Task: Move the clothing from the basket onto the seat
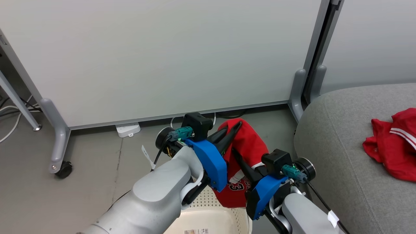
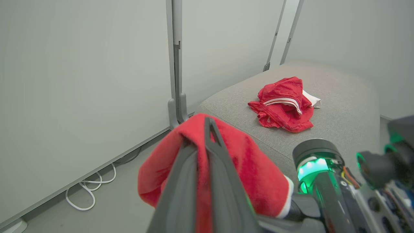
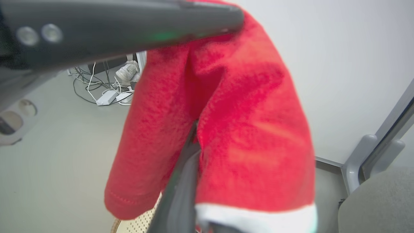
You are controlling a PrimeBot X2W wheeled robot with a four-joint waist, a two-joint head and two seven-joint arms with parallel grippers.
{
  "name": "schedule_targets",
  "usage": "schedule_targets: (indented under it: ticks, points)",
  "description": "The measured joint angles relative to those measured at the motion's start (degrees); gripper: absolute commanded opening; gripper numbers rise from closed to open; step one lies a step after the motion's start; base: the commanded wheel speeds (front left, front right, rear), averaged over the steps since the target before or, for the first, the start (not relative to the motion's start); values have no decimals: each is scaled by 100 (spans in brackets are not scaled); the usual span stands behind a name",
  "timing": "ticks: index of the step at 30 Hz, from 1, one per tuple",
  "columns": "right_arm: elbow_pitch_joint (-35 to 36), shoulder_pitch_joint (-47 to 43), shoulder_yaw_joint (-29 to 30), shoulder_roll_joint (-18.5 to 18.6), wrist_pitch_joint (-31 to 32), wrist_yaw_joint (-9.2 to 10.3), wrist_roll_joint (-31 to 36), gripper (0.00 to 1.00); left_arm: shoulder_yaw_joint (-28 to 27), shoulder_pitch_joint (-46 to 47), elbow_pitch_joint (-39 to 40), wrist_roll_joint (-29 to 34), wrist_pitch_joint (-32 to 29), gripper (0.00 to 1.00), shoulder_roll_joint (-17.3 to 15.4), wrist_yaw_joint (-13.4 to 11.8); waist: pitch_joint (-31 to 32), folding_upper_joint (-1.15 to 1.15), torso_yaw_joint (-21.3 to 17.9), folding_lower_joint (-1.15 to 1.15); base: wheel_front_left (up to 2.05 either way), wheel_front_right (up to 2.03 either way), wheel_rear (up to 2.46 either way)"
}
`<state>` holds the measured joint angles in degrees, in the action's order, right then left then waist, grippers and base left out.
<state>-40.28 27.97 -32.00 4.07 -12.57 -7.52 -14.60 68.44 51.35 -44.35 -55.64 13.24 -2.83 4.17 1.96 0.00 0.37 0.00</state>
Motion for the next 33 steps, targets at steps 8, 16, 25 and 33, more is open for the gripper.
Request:
schedule_targets:
  ticks: [8, 16, 25, 33]
  points:
    - [-157, 81, -80, 2, -66, 0, -7, 0, 27, 32, -63, -88, 57, 0, 0, 1, -23, 0, -53, 0, 0, 0, 0]
    - [-232, 86, -126, 11, -109, 0, -27, 0, 71, 32, -92, -151, 103, 0, 0, 1, -30, 0, -79, 0, 0, 0, 0]
    - [-303, 115, -181, 19, -149, 0, -80, 0, 113, 37, -115, -182, 141, 100, 0, -16, -23, 0, -123, 0, 0, 0, 0]
    - [-289, 134, -141, 79, -159, 0, -104, 0, -503, -296, 272, 240, 176, 100, -43, -210, -4, 0, -147, -1, 0, 0, 0]
